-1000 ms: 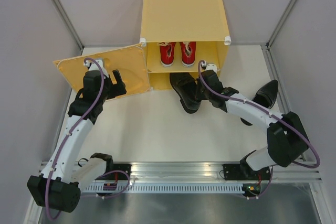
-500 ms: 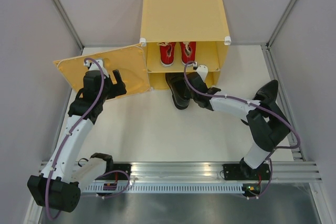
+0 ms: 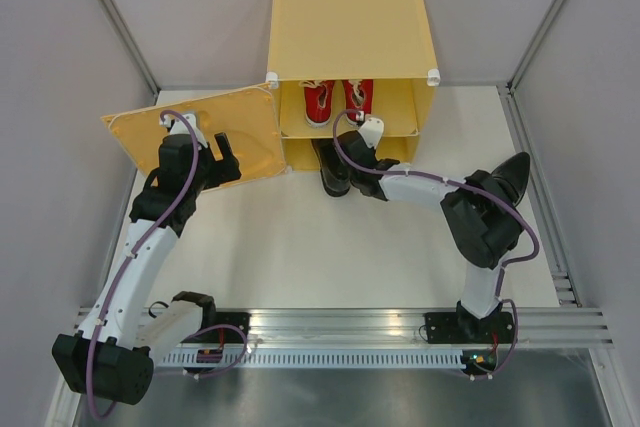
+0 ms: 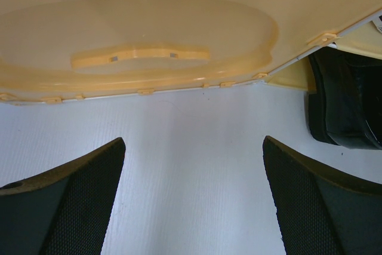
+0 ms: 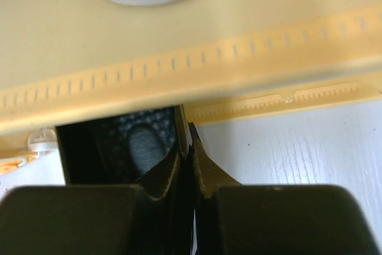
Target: Place and organize the shoes in the shoe cabinet
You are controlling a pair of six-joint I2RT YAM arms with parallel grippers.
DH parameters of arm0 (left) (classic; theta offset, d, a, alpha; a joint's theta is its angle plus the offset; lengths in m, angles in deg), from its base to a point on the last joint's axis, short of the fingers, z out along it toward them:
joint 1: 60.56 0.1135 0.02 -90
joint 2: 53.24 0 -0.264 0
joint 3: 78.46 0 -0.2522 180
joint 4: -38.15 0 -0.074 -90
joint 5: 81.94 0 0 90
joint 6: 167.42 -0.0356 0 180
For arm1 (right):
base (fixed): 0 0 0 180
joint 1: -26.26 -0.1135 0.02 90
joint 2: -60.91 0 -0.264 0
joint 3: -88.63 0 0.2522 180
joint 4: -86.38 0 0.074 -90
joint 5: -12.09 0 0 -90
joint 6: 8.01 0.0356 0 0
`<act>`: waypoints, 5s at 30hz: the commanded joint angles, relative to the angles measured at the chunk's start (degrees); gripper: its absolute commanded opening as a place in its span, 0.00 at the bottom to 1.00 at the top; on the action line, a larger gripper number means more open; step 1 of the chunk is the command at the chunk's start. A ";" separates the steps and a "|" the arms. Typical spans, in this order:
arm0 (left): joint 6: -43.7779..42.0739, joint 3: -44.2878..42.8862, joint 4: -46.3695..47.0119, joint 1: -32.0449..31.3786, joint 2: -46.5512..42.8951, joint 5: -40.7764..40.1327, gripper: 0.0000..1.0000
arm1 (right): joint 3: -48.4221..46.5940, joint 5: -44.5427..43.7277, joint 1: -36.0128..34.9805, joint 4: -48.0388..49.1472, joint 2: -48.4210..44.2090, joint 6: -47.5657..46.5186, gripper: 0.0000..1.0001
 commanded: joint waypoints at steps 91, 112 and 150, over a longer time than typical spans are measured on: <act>-0.53 0.49 0.82 0.09 0.97 0.56 0.98 | -4.99 -2.35 -2.35 26.88 13.52 -19.35 0.02; -0.44 0.49 0.73 0.09 1.05 0.65 0.98 | -11.14 -3.22 -1.39 22.14 18.44 -19.44 0.10; -0.53 0.49 0.73 0.09 0.97 1.00 0.98 | 2.83 1.78 -4.37 9.93 -1.22 -13.21 0.98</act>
